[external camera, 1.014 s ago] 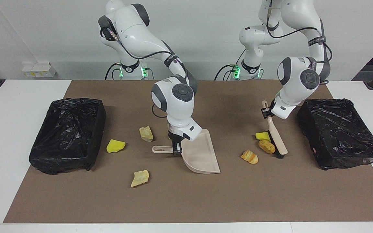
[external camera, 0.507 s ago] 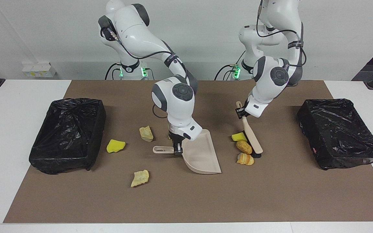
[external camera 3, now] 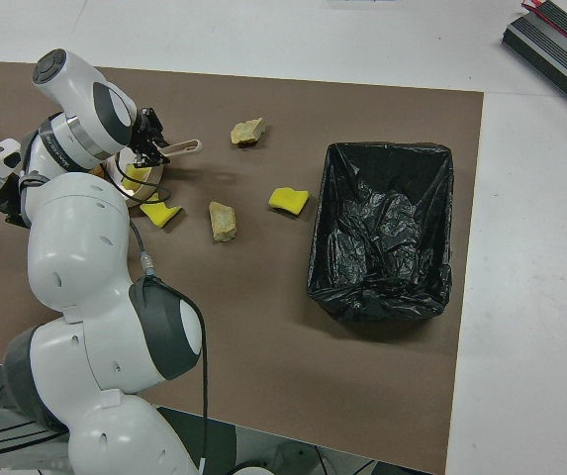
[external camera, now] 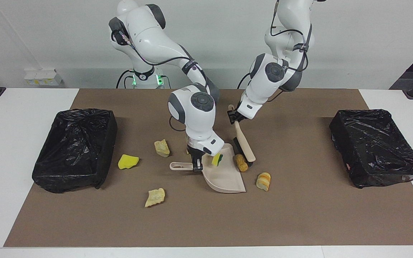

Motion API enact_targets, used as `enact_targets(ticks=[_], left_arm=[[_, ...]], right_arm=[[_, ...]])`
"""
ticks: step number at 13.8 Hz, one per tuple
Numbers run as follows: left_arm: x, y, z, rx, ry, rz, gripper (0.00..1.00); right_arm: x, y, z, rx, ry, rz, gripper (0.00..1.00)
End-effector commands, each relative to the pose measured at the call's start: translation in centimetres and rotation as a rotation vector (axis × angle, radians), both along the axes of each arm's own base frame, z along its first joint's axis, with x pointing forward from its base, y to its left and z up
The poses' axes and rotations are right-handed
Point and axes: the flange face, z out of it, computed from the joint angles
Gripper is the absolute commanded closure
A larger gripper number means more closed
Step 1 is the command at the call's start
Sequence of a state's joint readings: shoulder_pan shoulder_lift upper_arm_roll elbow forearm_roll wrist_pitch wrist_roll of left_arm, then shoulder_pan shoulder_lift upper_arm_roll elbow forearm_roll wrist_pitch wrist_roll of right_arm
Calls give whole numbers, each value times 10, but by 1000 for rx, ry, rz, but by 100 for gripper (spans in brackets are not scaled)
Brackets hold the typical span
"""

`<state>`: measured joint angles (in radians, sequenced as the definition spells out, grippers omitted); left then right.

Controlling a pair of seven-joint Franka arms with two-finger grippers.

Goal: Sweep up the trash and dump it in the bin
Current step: 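Sweep the bread and sponge pieces into the dustpan with the left gripper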

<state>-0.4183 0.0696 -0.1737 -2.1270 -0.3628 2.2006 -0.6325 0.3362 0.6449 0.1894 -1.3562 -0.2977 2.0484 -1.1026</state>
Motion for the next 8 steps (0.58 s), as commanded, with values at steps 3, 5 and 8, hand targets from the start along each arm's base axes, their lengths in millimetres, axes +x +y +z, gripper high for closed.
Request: enact_targets(ticks=[3, 5, 8], left_arm=[[20, -14, 18, -35, -11, 6, 100], [32, 7, 33, -40, -12, -117, 100], [61, 72, 60, -31, -31, -349, 100]], right_arm=[[0, 4, -1, 24, -24, -33, 100], [0, 4, -1, 26, -27, -37, 100], [0, 4, -1, 27, -28, -36, 100]])
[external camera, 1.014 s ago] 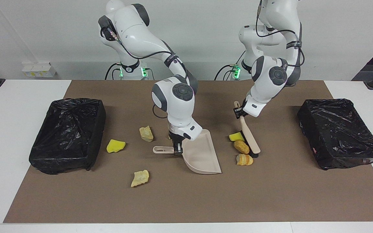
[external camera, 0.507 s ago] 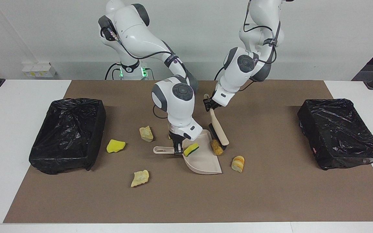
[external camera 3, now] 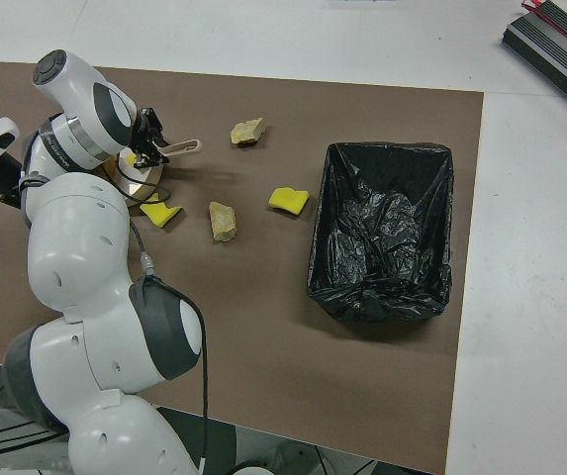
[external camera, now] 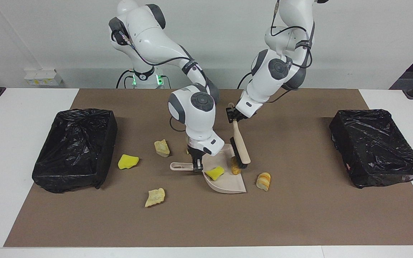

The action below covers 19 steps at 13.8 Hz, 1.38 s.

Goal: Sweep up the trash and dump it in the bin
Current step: 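Sweep the bread and sponge pieces into the dustpan with the left gripper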

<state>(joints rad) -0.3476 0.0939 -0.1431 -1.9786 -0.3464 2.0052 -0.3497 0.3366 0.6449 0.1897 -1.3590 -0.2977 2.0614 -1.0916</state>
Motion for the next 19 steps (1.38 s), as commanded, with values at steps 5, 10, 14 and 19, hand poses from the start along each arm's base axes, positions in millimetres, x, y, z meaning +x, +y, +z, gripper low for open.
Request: enact_targets(ticks=[5, 10, 14, 19], left_arm=[[56, 134, 28, 80, -84, -126, 100], [79, 133, -30, 130, -116, -175, 100], [60, 115, -67, 132, -150, -180, 100], [12, 57, -75, 145, -107, -220, 100]], right_arm=[[0, 3, -1, 24, -19, -57, 100], [-4, 8, -2, 28, -17, -92, 100], [-5, 9, -3, 28, -17, -92, 100], [-5, 9, -3, 28, -17, -92, 100]])
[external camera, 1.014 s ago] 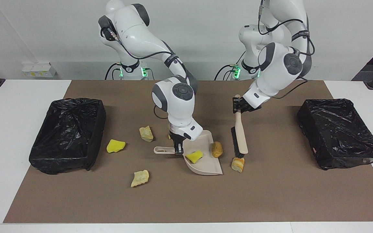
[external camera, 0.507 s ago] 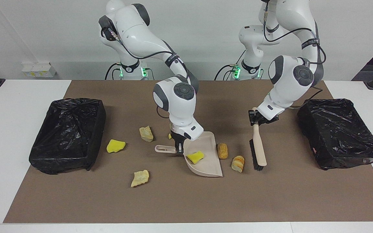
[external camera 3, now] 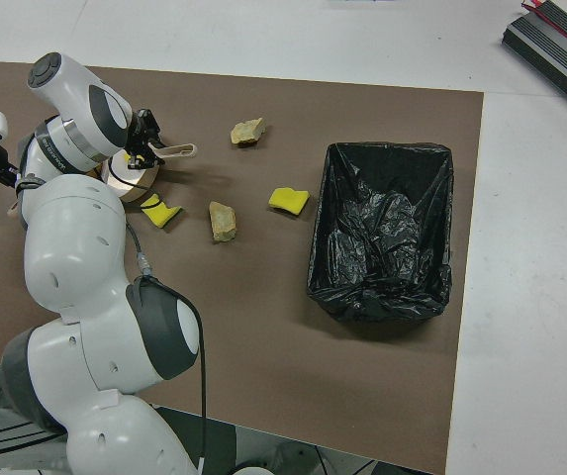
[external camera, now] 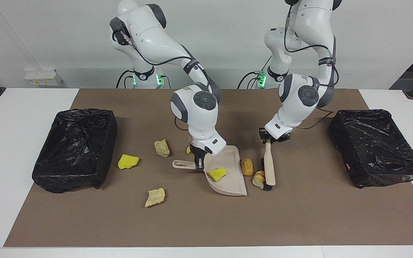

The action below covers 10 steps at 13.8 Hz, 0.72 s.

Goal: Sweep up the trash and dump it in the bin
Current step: 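Sweep the bread and sponge pieces into the dustpan with the left gripper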

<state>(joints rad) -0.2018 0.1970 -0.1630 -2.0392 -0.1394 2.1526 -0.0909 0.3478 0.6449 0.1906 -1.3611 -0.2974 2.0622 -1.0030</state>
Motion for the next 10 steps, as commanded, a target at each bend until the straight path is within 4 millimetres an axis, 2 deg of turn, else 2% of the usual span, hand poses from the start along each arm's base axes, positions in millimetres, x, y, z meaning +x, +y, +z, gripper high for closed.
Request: enact_targets(ticks=[1, 4, 6, 8, 10], left_arm=[[-36, -32, 3, 22, 5, -11, 100], [-55, -64, 8, 4, 49, 4, 100], [-62, -88, 14, -31, 65, 87, 100], [-63, -94, 15, -36, 68, 103, 100], [-56, -83, 20, -39, 63, 124, 100]], right_arm=[[0, 1, -2, 14, -10, -18, 100], [-1, -1, -5, 11, -5, -18, 100], [-1, -1, -5, 11, -4, -16, 100], [0, -3, -5, 11, -5, -13, 100], [2, -5, -4, 11, -6, -13, 100]])
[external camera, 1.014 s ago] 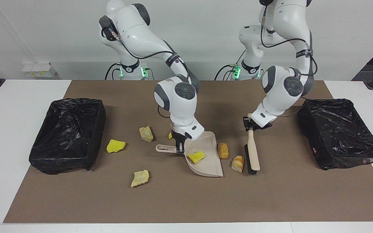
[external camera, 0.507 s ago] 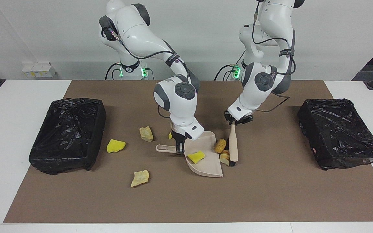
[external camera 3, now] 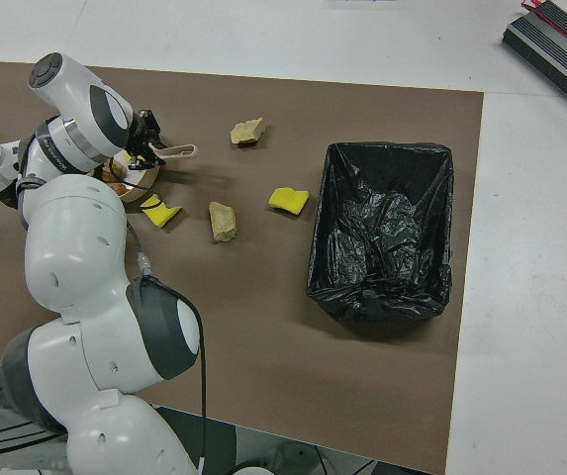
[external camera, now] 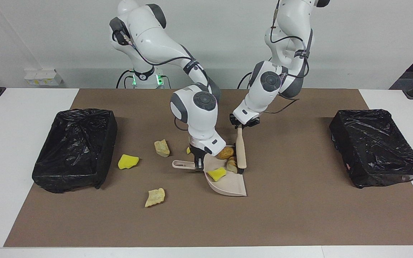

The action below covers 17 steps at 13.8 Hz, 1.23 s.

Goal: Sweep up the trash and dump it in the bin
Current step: 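Carry the dustpan to the bin with the right gripper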

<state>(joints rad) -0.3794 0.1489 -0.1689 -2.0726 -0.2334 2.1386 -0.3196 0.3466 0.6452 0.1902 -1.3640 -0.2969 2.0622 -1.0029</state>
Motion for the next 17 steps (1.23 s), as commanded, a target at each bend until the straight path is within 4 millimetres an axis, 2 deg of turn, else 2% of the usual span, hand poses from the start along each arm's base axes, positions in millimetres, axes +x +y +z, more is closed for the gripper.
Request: enact_targets(ticks=[1, 2, 6, 8, 9, 10, 12, 13, 14, 15, 16, 17], left_arm=[[11, 17, 18, -17, -7, 40, 100], [19, 29, 27, -17, 6, 50, 100], [17, 34, 70, -23, 1, 38, 100], [1, 40, 102, -14, 11, 27, 100], [-11, 43, 120, -7, 15, 28, 100], [-21, 46, 130, 5, 27, 46, 100], [-44, 37, 130, 38, 48, 114, 100], [-67, 24, 123, 43, 33, 117, 100], [-85, 20, 117, 40, 4, 133, 100], [-103, 10, 107, 45, -7, 144, 100], [-119, -5, 85, 64, 8, 139, 100], [-127, -14, 63, 66, -2, 156, 100]], right_arm=[[2, -4, -3, 14, -10, -13, 100], [2, -4, -3, 13, -10, -11, 100], [6, -12, -4, 11, -9, -17, 100], [11, -18, 4, 45, -23, -14, 100], [19, -33, 13, 86, -22, -24, 100], [25, -48, 26, 122, -19, -27, 100], [31, -81, 55, 153, -17, -10, 100], [31, -103, 69, 148, -1, -14, 100], [31, -121, 86, 150, 2, -19, 100], [31, -146, 103, 140, 4, -17, 100], [30, -173, 120, 138, 9, -16, 100], [29, -200, 134, 153, 20, -30, 100]])
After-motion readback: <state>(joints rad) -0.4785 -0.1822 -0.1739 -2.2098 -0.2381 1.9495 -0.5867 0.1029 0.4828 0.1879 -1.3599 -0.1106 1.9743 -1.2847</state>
